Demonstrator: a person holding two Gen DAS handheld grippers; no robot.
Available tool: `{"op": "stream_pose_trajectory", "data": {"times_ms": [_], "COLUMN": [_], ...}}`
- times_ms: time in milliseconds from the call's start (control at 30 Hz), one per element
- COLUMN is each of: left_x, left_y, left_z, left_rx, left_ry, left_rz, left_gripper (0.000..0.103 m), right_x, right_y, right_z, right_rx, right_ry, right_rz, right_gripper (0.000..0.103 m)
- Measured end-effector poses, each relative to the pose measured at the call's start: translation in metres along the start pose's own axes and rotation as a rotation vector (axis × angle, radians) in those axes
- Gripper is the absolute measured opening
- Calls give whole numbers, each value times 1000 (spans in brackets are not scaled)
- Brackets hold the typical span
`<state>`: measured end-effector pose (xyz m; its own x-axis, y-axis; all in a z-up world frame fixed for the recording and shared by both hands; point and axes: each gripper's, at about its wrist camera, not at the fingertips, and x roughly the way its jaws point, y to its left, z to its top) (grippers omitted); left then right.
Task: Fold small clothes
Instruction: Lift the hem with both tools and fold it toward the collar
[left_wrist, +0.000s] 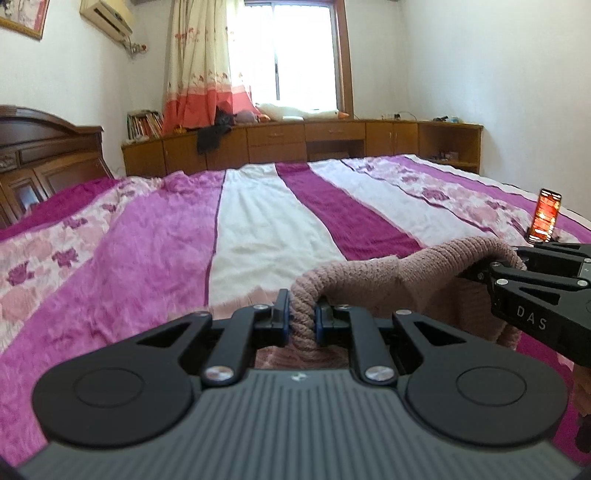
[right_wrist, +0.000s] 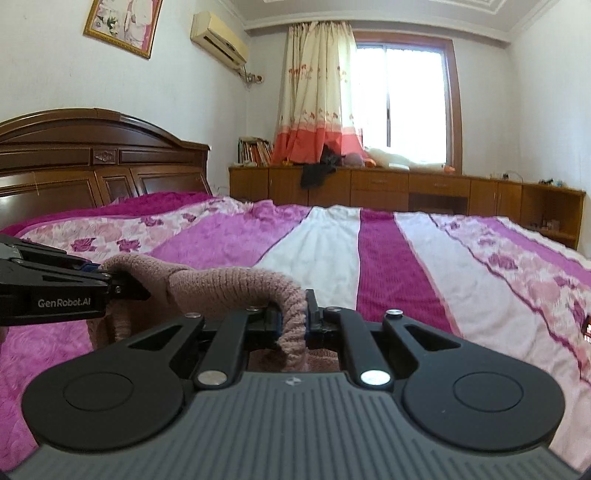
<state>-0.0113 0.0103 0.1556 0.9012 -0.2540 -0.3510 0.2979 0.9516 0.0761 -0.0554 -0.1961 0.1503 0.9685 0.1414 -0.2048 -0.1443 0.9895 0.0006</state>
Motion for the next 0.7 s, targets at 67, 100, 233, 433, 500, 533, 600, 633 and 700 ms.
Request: {"op": "stream_pose_trajectory", "data": {"times_ms": [67,100,233,433,500,533,600,633,700], "left_x": [10,16,41,97,118,127,148,158,179], "left_y": [1,2,2,7,9,11,13,14,17], "left_z": [8,12,22,18,13,8,-2,-8,-19], "left_rx": [6,10,34,25,20,20,17,16,11], "left_ry": [-10,-13,-23,14,28,36,65,82,118], "left_rz": [7,10,25,45,44,44,51,55,62], "left_gripper": [15,15,15,15,15,15,15,15,15], "right_x": [12,21,55,117,140,152,175,186,210], "right_y": [-2,-3,-11,-24,-25,-26,-27,-28,-30], "right_z": [8,11,21,12,4,-1,-13,-19,-34], "right_rx": [-9,-15,-21,10,5,7,10,15,30], "right_ry": [-10,-12,2,71,102,117,153,173,221], "right_rz": [-6,-11,-30,-46,-54,-58,-56,-56,-55], "right_gripper": [11,11,11,11,11,11,11,11,11]}}
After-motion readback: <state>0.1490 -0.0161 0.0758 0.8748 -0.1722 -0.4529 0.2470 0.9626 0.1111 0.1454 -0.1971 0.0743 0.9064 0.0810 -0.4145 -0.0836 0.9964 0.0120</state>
